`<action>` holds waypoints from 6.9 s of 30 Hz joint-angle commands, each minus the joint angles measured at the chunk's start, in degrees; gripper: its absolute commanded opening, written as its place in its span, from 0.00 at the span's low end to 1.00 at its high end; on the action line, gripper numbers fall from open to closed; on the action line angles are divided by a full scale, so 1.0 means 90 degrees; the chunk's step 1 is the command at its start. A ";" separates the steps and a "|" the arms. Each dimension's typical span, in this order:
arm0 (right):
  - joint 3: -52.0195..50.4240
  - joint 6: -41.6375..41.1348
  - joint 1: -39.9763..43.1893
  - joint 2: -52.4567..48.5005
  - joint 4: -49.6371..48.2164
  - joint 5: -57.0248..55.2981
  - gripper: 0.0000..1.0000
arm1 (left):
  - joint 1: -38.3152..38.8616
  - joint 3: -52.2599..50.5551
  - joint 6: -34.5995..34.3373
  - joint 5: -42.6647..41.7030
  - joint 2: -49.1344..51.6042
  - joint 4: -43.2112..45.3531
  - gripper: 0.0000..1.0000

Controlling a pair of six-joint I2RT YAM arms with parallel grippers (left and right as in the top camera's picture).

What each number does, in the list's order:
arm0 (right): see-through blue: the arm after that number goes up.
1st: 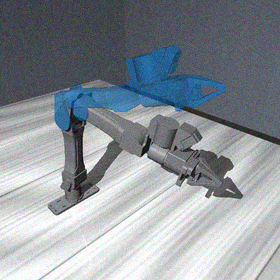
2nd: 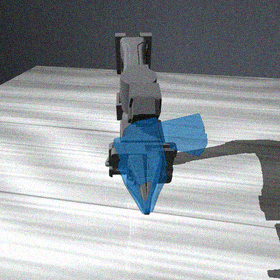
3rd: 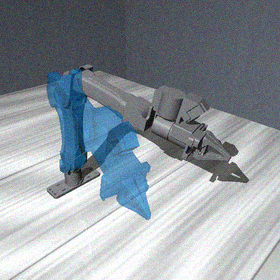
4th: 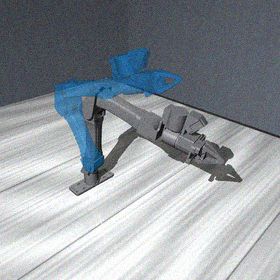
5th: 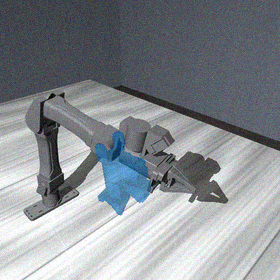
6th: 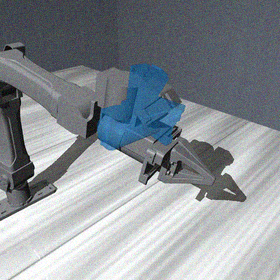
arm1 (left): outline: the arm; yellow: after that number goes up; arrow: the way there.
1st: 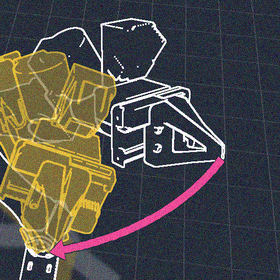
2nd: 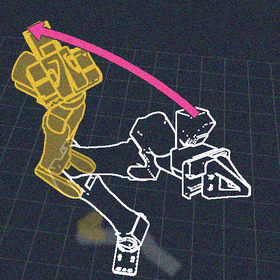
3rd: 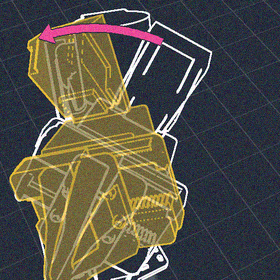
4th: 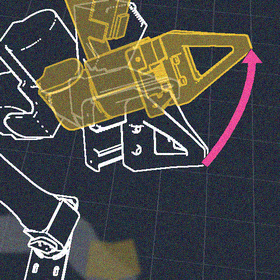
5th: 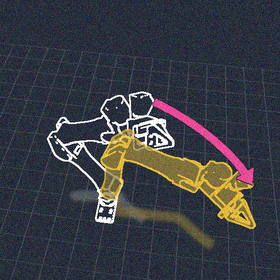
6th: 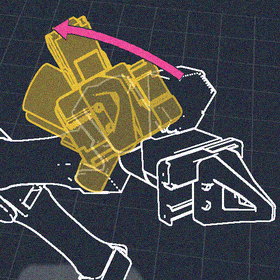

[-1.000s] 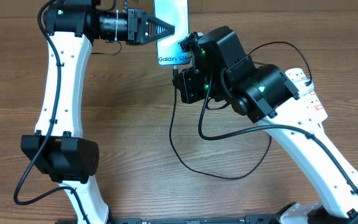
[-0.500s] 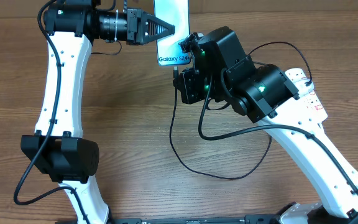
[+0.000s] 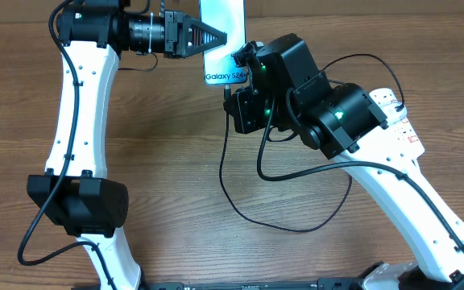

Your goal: Plug charger to phone and switch on socket

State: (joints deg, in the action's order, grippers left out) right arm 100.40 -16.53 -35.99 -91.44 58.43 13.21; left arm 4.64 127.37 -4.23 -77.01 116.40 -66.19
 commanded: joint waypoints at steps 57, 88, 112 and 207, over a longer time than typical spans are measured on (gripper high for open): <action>0.0194 -0.0117 0.0102 0.0112 -0.0078 -0.0010 0.04 | -0.0012 0.0068 0.0474 -0.0406 -0.0017 0.0036 0.04; 0.0192 -0.0119 0.0109 0.0112 -0.0114 0.0202 0.04 | -0.0012 0.0068 0.0476 -0.0571 -0.0017 0.0022 0.04; 0.0194 -0.0158 0.0146 0.0112 -0.0216 0.0034 0.04 | -0.0012 0.0068 0.0624 -0.0510 -0.0017 0.0015 0.04; 0.0180 -0.2115 0.1430 0.0100 0.1384 -0.1462 1.00 | 0.1088 -0.0277 -0.0393 0.4588 0.3087 -0.0374 0.08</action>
State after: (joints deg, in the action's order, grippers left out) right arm 100.42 -35.38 -23.24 -91.44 71.13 0.62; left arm 14.28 125.80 -6.55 -34.85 143.83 -69.93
